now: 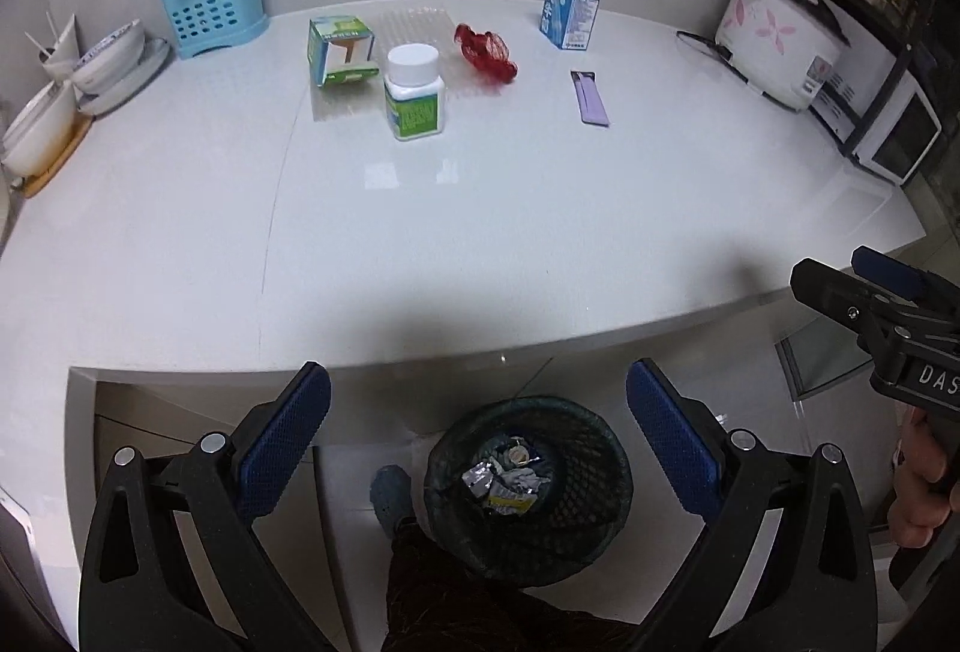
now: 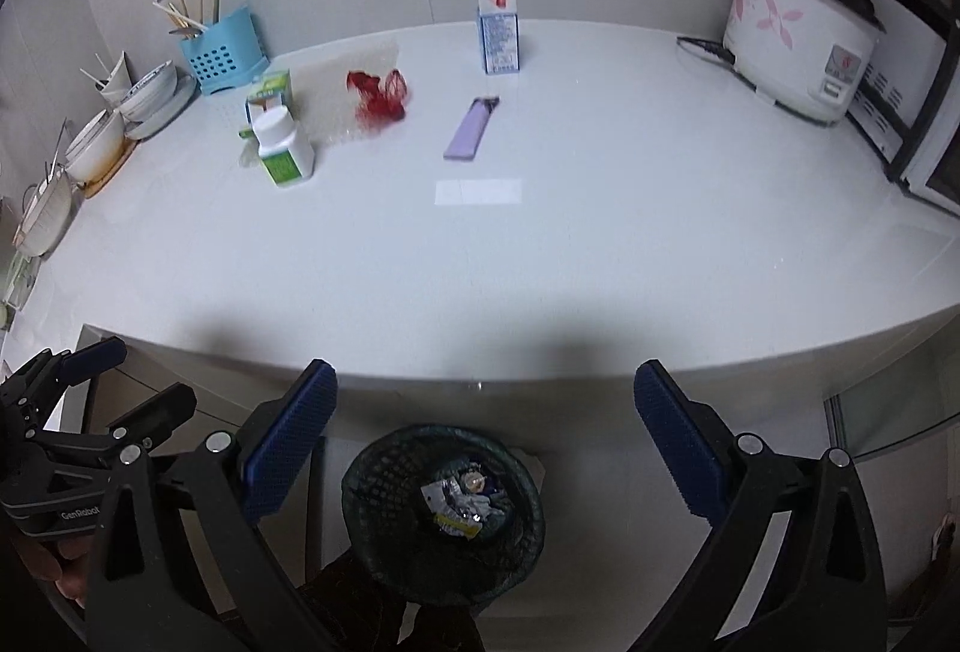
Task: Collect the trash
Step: 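Raise both tools back up over the counter toward the remaining trash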
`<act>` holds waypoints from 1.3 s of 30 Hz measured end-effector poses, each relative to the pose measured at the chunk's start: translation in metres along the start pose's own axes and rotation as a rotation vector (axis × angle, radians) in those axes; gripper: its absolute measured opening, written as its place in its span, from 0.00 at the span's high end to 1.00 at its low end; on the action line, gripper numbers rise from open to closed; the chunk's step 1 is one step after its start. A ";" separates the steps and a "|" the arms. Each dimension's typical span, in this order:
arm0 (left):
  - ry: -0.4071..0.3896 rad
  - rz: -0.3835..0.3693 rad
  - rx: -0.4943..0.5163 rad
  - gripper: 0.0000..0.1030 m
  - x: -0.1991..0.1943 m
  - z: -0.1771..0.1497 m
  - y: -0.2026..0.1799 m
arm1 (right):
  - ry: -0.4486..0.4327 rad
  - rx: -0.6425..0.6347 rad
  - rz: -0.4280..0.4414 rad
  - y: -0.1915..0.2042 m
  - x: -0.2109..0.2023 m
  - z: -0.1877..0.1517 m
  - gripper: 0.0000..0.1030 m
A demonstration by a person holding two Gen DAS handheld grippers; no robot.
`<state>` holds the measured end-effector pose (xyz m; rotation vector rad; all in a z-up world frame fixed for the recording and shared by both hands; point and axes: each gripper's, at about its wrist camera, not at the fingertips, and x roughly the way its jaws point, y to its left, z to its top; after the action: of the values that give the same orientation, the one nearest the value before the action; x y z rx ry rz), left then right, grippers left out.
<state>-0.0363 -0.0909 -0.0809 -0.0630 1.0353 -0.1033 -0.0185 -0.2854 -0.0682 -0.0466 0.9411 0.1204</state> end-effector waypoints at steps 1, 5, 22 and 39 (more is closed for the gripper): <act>-0.004 0.002 -0.007 0.06 -0.002 0.005 0.002 | -0.004 -0.001 0.000 0.001 -0.001 0.006 0.08; -0.013 0.001 -0.028 0.06 -0.006 0.021 0.009 | -0.017 -0.008 -0.003 0.005 -0.002 0.023 0.08; -0.054 0.041 -0.073 0.06 0.004 0.093 0.050 | -0.015 0.001 -0.029 0.018 0.026 0.099 0.08; 0.025 0.026 -0.051 0.07 0.093 0.152 0.065 | 0.165 0.106 -0.098 0.009 0.153 0.179 0.23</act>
<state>0.1453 -0.0368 -0.0890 -0.0952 1.0640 -0.0544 0.2133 -0.2470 -0.0863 -0.0045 1.1065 -0.0243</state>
